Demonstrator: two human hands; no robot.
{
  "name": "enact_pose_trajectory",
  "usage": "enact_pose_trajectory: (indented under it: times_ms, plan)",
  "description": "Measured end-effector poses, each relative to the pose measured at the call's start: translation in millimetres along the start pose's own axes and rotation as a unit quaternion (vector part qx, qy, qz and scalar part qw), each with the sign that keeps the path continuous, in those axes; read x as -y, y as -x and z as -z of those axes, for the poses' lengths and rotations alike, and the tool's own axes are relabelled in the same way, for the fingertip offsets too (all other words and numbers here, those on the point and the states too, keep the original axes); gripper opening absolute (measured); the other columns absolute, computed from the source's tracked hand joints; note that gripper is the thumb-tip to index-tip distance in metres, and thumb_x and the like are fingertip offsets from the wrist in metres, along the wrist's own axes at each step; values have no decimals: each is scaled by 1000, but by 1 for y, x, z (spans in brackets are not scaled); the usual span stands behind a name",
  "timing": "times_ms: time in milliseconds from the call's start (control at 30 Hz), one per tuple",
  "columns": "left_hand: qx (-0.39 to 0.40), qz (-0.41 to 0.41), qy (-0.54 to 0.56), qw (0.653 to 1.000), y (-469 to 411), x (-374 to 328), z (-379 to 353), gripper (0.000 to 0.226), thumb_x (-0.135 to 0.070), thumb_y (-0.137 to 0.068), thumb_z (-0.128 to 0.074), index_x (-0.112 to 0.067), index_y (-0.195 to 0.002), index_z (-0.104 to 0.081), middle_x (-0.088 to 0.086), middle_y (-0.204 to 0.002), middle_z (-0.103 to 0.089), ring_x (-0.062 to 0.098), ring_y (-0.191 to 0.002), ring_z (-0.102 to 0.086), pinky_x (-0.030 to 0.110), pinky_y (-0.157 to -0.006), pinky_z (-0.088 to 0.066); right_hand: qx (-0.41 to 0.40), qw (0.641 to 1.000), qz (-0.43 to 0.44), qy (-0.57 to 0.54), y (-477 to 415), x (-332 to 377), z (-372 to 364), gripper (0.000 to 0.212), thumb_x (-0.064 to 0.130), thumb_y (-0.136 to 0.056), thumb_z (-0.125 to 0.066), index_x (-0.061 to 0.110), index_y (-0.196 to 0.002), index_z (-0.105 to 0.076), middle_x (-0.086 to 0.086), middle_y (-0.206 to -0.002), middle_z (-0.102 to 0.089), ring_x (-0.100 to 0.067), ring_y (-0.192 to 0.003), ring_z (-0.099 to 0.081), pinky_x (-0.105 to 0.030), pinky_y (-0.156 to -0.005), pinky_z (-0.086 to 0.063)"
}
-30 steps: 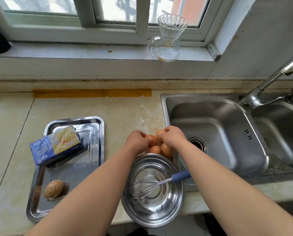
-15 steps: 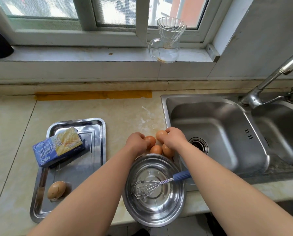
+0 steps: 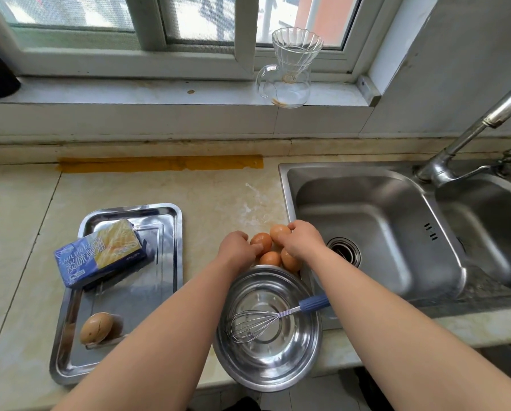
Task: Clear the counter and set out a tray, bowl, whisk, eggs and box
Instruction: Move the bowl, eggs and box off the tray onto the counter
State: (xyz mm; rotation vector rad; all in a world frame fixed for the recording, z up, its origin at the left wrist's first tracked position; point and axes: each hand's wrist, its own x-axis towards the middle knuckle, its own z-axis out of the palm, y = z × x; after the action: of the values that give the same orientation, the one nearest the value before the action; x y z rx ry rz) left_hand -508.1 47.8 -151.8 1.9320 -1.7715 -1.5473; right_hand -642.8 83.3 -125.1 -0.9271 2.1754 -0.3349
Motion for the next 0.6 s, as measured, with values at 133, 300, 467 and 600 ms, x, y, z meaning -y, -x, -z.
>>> enact_pose_trajectory:
  times_ms: [133,300,467,600]
  plan:
    - [0,-23,-52,998,4,-3,2,36,-28,-87,-64,-3,-113,-63,15,-112,-67,29,-104,-62,34,-88,-47,-6,1000,-8,4,3,2,0,50,35,-89,-48,11,-132,-51,-12,-135,-52,-30,-118,-52,-36,-91,-42]
    - [-8,-18,-38,999,11,-4,8,50,-30,-89,-63,-2,-129,-53,15,-126,-61,30,-116,-57,34,-95,-44,-23,999,-16,22,10,6,3,63,36,-87,-53,15,-144,-35,-14,-146,-37,-34,-130,-42,-42,-102,-39]
    - [1,-36,-8,999,25,-1,26,52,-26,-92,-60,-5,-139,-46,12,-140,-52,28,-128,-49,35,-106,-38,-47,997,-3,58,21,17,2,57,28,-90,-47,16,-145,-33,-16,-146,-32,-35,-133,-32,-42,-106,-34]
    - [-11,-46,-10,999,37,10,46,46,-20,-93,-56,-2,-135,-50,15,-138,-53,30,-127,-51,37,-106,-40,-52,997,23,51,36,30,-10,58,23,-90,-50,19,-146,-32,-14,-147,-27,-32,-135,-26,-43,-109,-32]
